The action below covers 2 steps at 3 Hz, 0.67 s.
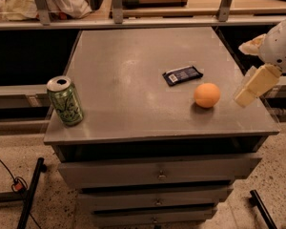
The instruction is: Pick orange
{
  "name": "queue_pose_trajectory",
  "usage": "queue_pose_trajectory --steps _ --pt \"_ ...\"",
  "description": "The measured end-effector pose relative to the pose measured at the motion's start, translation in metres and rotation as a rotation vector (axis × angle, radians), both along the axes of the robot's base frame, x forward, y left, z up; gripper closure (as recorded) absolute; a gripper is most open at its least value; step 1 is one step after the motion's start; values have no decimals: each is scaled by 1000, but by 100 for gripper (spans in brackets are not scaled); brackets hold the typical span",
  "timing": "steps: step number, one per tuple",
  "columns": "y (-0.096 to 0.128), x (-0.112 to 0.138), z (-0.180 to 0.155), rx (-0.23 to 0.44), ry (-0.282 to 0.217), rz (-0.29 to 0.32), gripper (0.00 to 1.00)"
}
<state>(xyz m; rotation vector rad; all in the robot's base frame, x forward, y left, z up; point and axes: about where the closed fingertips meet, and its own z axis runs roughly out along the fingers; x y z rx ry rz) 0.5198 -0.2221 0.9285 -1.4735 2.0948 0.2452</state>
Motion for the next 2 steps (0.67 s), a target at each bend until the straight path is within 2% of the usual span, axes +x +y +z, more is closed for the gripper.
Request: queue_pose_trajectory --steps 1,2 --pt "3 11 -20 55 2 12 0" --pt "4 17 -38 77 -8 14 0"
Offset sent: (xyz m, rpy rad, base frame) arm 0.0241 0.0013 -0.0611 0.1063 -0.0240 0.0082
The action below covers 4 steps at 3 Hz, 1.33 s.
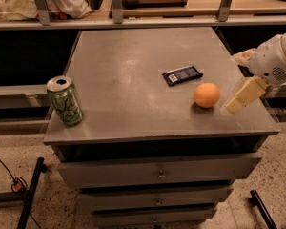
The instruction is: Pick orange
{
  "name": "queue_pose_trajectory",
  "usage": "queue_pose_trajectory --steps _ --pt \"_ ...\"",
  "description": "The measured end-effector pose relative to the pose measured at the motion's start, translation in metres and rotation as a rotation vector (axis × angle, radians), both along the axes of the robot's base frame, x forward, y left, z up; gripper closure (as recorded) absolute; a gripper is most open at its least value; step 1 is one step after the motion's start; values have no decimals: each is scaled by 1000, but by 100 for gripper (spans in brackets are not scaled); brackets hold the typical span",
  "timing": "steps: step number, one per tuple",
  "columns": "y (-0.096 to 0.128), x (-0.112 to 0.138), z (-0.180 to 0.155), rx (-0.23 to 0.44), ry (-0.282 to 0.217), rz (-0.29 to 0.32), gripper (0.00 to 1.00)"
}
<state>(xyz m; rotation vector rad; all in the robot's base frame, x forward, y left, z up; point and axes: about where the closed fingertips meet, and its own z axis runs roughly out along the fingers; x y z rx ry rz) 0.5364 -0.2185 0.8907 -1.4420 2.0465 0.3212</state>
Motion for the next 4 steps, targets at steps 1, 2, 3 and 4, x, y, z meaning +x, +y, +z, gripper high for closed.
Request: queue_pose_trajectory --steps 1,2,3,4 --pt "3 5 -19 15 3 0 0" --pt "7 8 -34 34 6 2 0" --pt "16 12 -44 49 -3 25 0" --pt "21 16 -50 58 -12 36 17"
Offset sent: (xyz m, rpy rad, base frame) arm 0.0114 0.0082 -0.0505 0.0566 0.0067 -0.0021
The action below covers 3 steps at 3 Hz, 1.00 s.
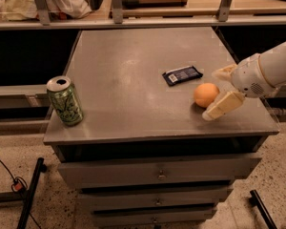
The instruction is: Pick orange
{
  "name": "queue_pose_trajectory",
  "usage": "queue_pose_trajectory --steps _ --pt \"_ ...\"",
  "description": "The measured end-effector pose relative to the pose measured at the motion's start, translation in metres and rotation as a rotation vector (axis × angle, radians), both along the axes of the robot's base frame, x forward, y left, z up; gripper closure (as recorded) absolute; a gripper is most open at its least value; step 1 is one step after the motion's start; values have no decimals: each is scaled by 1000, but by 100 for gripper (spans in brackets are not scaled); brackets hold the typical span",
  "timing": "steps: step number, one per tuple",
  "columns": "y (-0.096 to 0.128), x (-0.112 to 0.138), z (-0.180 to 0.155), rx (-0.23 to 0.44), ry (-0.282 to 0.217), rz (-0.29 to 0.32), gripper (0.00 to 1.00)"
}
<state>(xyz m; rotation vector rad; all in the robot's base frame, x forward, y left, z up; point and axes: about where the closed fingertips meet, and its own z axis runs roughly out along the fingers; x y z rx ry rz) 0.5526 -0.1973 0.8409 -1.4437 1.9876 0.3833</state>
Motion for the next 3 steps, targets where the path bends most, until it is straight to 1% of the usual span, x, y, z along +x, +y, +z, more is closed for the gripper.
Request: queue_pose_trajectory --steps 1,2,3 --pt "3 3 -2 7 -5 -9 41" --pt "5 2 0 9 6 -11 65" --pt "8 -1 15 39 29 -6 88"
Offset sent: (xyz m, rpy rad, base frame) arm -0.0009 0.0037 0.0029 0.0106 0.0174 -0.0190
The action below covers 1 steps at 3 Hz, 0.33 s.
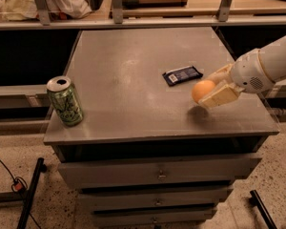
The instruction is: Pick orange
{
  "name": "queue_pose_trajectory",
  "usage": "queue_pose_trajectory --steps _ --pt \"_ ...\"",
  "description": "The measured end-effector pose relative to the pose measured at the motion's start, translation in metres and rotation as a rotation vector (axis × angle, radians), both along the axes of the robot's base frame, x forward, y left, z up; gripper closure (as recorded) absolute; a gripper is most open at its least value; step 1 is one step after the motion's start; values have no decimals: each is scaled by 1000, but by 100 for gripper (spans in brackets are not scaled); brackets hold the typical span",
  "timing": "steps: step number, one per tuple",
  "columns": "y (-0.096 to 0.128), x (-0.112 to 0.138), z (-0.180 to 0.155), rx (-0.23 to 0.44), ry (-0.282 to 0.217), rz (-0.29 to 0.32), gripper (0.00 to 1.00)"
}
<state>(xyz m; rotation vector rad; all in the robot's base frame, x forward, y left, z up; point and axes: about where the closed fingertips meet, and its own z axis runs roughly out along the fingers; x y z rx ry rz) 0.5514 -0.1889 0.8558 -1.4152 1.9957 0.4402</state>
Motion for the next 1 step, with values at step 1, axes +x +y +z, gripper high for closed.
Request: queue_pose_trajectory --steps 1 --pt "2 -8 41 32 -33 29 100"
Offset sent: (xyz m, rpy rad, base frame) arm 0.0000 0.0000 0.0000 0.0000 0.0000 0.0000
